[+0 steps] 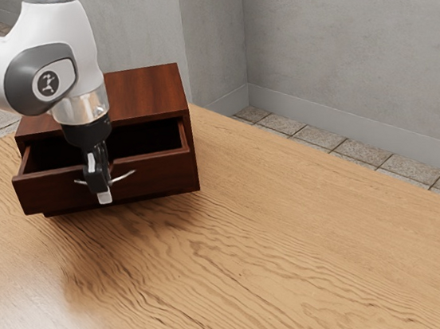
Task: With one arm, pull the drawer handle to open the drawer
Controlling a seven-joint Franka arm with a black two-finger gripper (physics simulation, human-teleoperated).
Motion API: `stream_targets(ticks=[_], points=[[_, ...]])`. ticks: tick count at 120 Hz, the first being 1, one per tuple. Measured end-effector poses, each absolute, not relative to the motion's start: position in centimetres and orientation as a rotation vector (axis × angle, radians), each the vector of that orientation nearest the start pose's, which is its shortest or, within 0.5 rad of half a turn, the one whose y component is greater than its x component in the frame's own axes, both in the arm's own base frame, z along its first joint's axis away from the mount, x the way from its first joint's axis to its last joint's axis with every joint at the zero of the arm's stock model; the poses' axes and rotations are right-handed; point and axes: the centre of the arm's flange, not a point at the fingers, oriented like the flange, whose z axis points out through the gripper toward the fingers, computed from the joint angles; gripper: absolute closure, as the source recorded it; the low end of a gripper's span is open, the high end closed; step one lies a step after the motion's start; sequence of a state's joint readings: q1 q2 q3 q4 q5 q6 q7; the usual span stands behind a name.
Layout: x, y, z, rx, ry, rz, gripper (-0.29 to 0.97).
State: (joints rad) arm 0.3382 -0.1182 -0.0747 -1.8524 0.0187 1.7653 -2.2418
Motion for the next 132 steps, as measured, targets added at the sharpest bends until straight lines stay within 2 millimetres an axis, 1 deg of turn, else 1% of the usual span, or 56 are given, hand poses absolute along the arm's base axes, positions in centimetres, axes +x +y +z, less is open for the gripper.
stream_targets(ticks=[69, 121, 132], points=[[48.8, 11.2, 57.6, 1.011, 2.956, 0.057, 0.44], [48.6, 10.9, 57.8, 1.007, 2.955, 0.066, 0.43], [48.5, 10.9, 58.1, 1.005, 2.950, 0.076, 0.42]])
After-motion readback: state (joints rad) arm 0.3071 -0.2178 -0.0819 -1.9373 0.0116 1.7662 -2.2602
